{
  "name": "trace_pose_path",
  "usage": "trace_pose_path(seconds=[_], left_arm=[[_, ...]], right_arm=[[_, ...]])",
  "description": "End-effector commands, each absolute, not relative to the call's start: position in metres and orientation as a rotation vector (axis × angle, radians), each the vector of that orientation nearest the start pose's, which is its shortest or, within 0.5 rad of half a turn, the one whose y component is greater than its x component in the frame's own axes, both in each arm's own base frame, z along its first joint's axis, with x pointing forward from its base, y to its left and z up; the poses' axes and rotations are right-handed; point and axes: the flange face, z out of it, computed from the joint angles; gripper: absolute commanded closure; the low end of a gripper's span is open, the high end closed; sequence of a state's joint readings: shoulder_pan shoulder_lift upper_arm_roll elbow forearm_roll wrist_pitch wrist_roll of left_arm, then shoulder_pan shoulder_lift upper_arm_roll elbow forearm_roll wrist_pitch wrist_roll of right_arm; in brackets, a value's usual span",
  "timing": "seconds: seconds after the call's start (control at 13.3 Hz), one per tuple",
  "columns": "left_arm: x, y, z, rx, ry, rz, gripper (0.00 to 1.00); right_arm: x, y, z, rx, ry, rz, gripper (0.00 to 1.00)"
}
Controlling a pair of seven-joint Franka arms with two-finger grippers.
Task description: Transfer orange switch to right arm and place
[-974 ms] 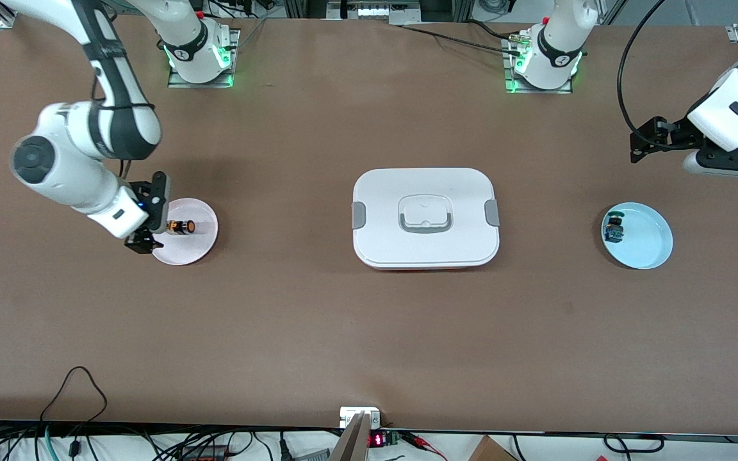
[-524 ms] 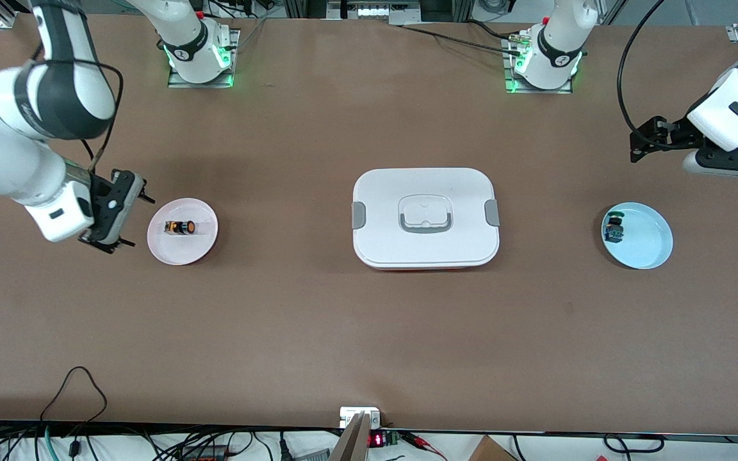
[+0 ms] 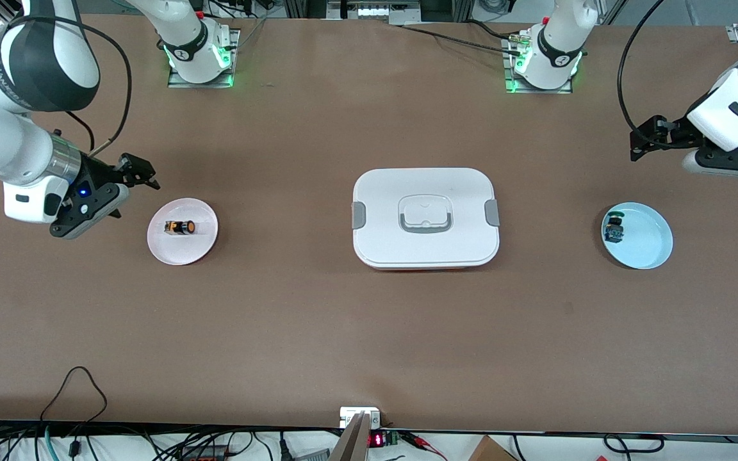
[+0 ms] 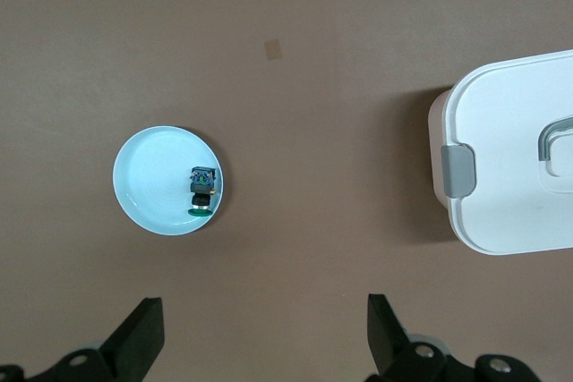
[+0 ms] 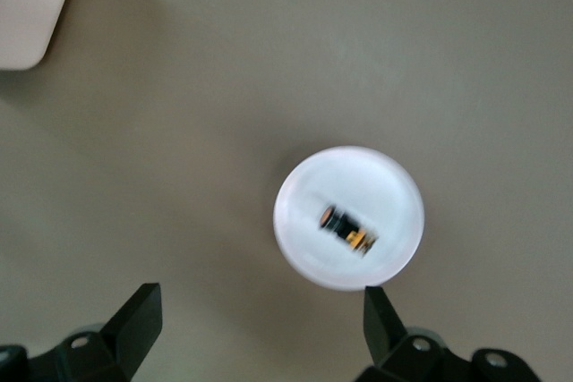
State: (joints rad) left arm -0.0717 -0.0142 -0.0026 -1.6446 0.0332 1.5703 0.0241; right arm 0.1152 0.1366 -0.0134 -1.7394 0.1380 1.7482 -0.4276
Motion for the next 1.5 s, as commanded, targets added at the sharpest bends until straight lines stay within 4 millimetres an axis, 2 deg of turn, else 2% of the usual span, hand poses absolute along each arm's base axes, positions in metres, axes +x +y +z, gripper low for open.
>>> trace_pose_path(seconds=[0.0, 0.07, 0.22, 0.3, 0.37, 0.45, 0.52, 0.6, 0.75, 0.9, 1.12, 1.2, 1.35, 1.42], left_arm=[[0.543, -0.036, 0.606, -3.089, 0.138, 0.090, 0.00], [0.543, -0.035, 0.606, -3.089, 0.136, 0.090, 0.00], [0.543, -0.036, 0.606, -3.089, 0.136, 0.090, 0.00], [0.543, -0.036, 0.606, -3.089, 0.136, 0.090, 0.00], [0.543, -0.036, 0.606, -3.089, 0.138, 0.090, 0.00], [0.543, -0.036, 0.606, -3.089, 0.138, 0.090, 0.00], [0.543, -0.036, 0.606, -3.089, 0.138, 0.090, 0.00], [0.543, -0.036, 0.606, -3.089, 0.136, 0.090, 0.00], [0.543, -0.036, 0.606, -3.089, 0.138, 0.090, 0.00], [0.543, -0.035, 0.606, -3.089, 0.136, 0.090, 0.00], [0.543, -0.035, 0.606, -3.089, 0.136, 0.090, 0.00], [0.543, -0.034, 0.606, -3.090, 0.134, 0.090, 0.00], [0.543, -0.035, 0.606, -3.089, 0.134, 0.090, 0.00], [0.543, -0.035, 0.606, -3.089, 0.136, 0.090, 0.00]], right_arm=[[0.567, 0.085, 0.504, -2.972, -0.421, 0.249, 0.00], [0.564, 0.091, 0.512, -2.998, -0.330, 0.270, 0.00], [0.565, 0.077, 0.525, -3.068, -0.323, 0.241, 0.00], [0.569, 0.051, 0.528, -3.081, -0.252, 0.218, 0.00], [0.575, 0.029, 0.541, -3.087, -0.173, 0.164, 0.00], [0.578, 0.016, 0.555, -3.100, -0.126, 0.119, 0.00], [0.578, -0.004, 0.560, -3.099, -0.053, 0.115, 0.00], [0.577, -0.014, 0.564, -3.103, -0.023, 0.119, 0.00], [0.570, -0.016, 0.574, -3.108, -0.036, 0.184, 0.00], [0.563, -0.010, 0.574, -3.165, -0.078, 0.210, 0.00], [0.539, -0.011, 0.545, -3.162, -0.096, 0.072, 0.00], [0.536, -0.016, 0.543, -3.159, -0.071, 0.050, 0.00], [0.539, -0.018, 0.555, -3.154, -0.047, 0.039, 0.00], [0.541, -0.017, 0.568, -3.153, -0.045, 0.017, 0.00]])
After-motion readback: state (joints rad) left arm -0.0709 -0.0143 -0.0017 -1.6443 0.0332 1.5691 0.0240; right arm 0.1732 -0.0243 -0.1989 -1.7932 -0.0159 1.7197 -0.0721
